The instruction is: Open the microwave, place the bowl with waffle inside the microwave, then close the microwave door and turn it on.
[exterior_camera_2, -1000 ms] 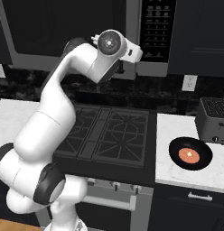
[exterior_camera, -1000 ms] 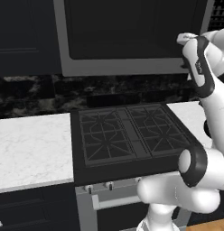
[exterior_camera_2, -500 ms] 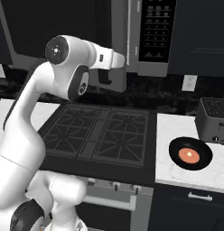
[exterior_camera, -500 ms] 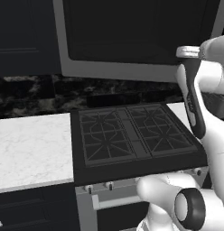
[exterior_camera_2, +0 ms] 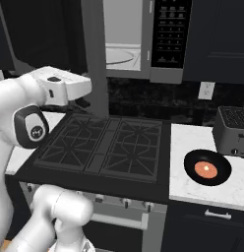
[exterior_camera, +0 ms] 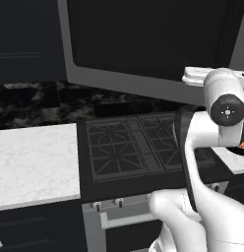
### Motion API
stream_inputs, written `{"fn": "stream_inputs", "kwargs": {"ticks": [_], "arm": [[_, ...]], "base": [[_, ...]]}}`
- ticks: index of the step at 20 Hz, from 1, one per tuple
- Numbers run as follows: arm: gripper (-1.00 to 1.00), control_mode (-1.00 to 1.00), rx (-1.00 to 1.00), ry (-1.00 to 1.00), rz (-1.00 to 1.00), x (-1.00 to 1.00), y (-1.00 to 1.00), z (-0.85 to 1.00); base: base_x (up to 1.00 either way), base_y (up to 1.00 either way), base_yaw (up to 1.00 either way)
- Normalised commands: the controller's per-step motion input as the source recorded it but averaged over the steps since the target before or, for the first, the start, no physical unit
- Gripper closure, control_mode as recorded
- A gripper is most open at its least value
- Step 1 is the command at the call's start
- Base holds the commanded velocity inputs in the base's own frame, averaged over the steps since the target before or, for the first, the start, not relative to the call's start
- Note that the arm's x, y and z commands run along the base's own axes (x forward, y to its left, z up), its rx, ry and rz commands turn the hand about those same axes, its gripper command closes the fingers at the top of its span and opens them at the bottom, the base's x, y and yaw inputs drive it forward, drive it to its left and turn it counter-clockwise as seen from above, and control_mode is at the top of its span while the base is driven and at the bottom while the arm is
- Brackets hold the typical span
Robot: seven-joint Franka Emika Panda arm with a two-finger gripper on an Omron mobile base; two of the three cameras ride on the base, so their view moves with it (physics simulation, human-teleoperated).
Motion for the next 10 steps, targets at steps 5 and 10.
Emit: {"fn": "stream_inputs", "kwargs": {"ticks": [5,10], "arm": [[1.0,-1.0,-0.19,-0.14,-0.32,-0.87,0.94,0.14],[1.0,-1.0,-0.27,-0.14,-0.26,-0.5,1.0,0.09]], "base": [[0.0,0.0,0.0],[0.0,0.0,0.0]]}}
